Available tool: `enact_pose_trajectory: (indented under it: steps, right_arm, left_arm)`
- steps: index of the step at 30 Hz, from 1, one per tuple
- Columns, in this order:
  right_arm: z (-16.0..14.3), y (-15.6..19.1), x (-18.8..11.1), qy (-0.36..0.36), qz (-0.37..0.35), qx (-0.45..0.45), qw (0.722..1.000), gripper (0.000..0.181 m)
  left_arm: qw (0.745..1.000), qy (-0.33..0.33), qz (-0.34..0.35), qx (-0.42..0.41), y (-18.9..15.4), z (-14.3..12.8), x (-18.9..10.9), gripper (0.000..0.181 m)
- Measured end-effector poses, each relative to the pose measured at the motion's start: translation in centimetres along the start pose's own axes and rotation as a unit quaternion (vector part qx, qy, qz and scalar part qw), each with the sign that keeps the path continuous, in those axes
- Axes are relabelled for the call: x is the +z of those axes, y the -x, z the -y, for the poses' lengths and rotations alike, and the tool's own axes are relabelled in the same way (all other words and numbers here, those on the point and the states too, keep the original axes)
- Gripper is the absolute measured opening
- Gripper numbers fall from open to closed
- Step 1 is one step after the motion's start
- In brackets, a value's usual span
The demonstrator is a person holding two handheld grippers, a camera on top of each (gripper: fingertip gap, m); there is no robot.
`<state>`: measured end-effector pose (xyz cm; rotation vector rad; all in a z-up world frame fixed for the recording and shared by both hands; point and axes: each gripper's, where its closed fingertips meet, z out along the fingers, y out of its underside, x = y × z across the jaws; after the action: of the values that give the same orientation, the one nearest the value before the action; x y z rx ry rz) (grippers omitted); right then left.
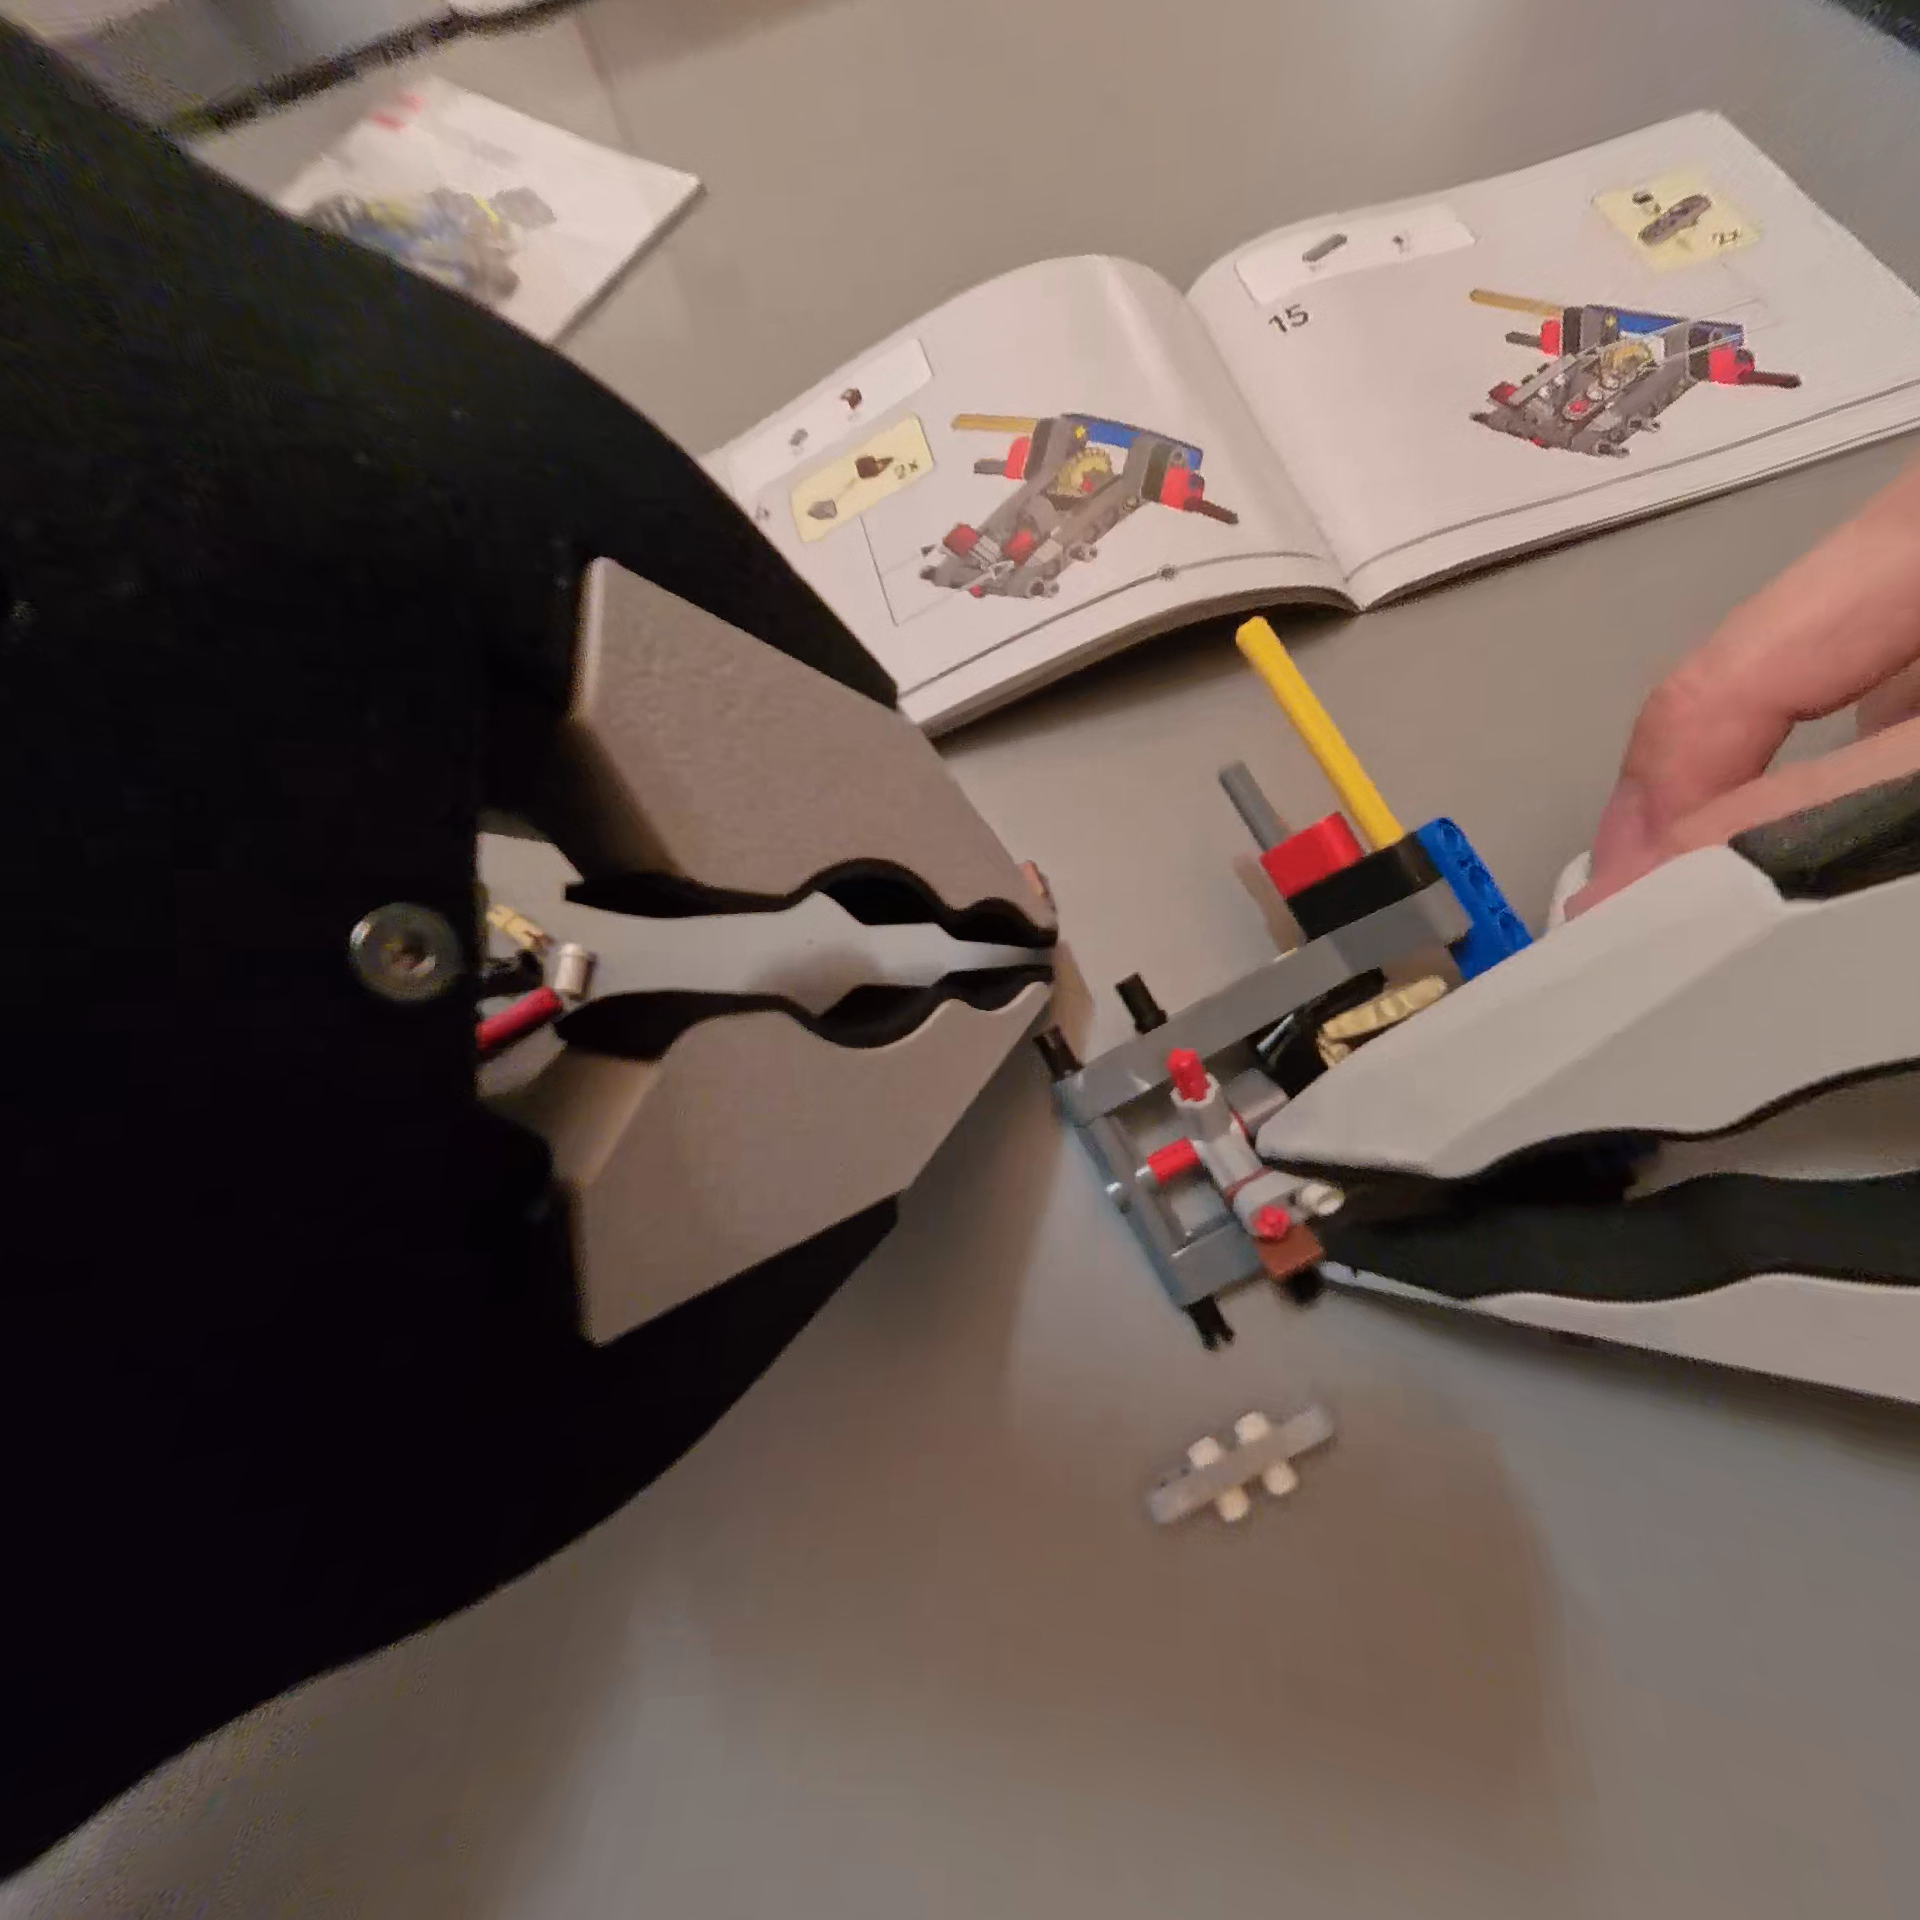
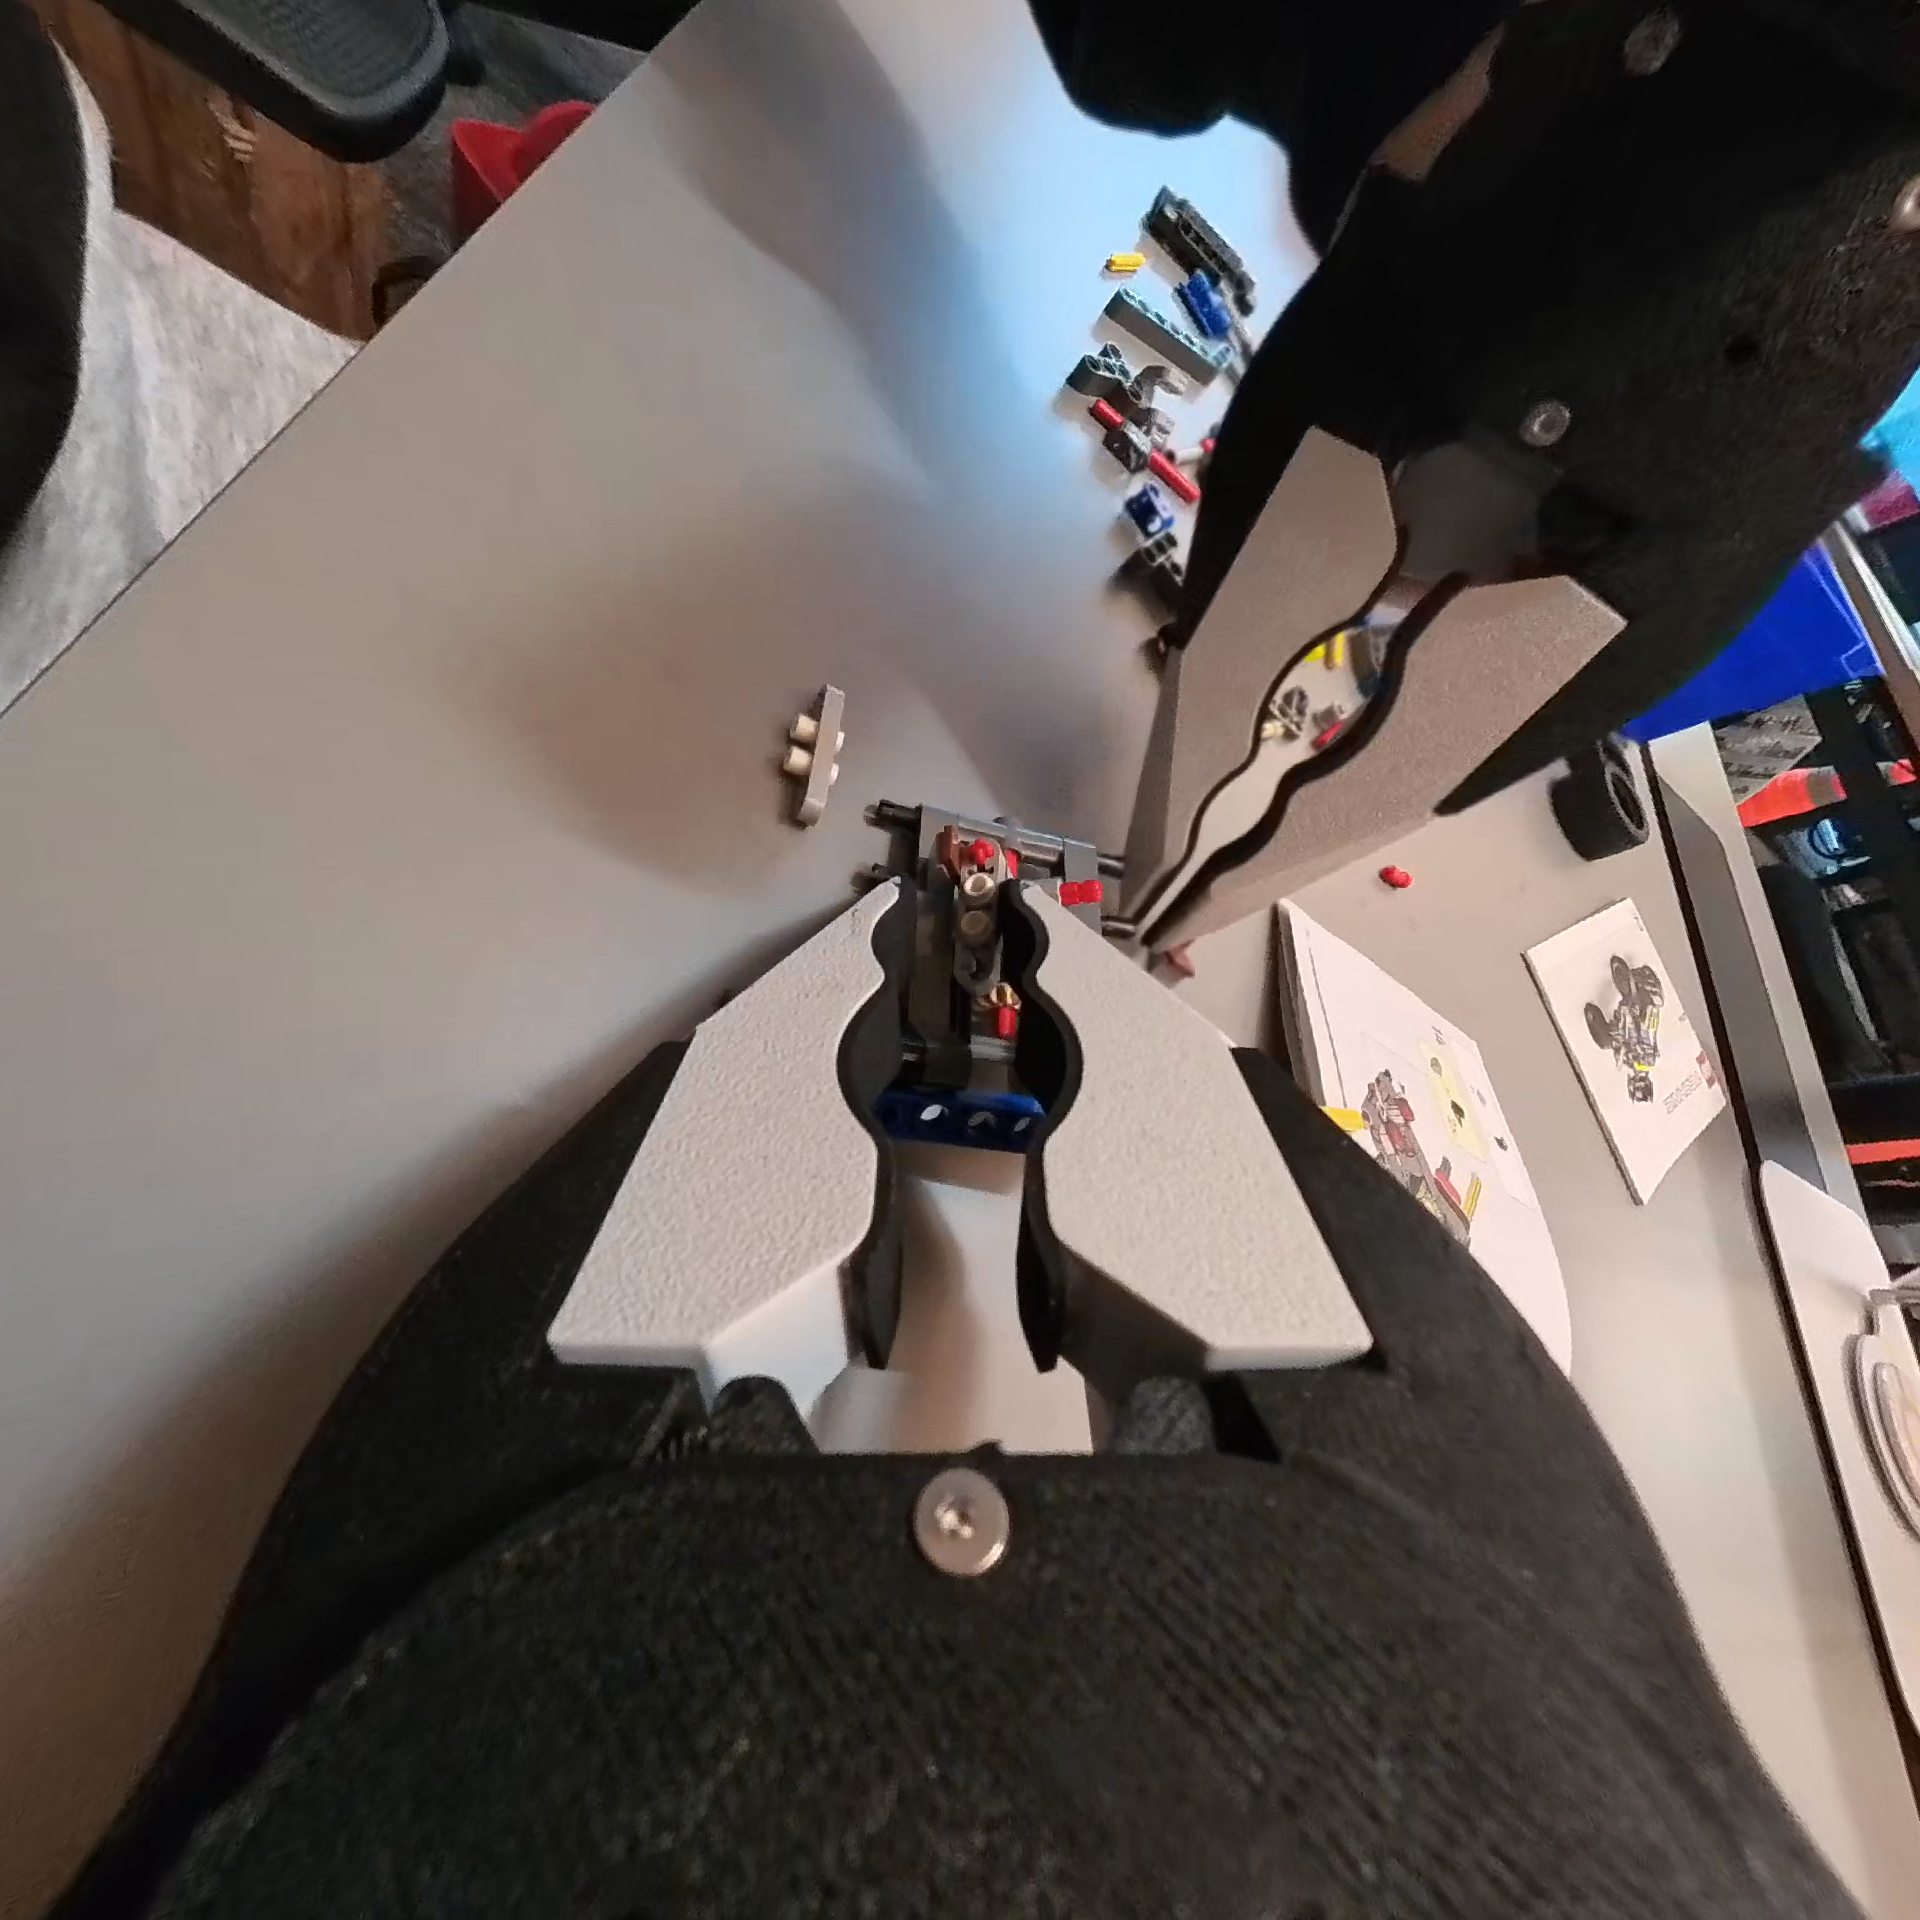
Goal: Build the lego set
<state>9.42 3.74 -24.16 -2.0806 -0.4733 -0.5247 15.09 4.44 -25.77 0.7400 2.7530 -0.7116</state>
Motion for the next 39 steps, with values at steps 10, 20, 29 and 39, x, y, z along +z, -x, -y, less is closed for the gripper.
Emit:
enact_pose_trajectory:
  steps: [10, 20, 29, 39]
  right_arm:
    - [0.0, 0.0, 0.0, -0.001, 0.002, 0.0, 1.0, 0.014]
    - [0.0, 0.0, -0.1, -0.001, 0.001, -0.003, 1.0, 0.014]
    - [0.0, 0.0, -0.1, -0.002, 0.001, -0.004, 1.0, 0.014]
    - [0.0, 0.0, -0.1, -0.002, 0.0, -0.005, 1.0, 0.014]
  left_arm:
    - [0.997, -0.004, -0.001, -0.076, 2.9, -1.3, -1.8, 0.007]
    - [0.996, 0.003, -0.065, -0.065, 0.8, -0.7, 0.1, 0.0]
    - [0.998, -0.017, -0.034, -0.053, 2.4, -0.6, -0.4, 0.013]
    - [0.984, -0.059, -0.112, -0.123, 2.4, 0.0, -0.1, 0.009]
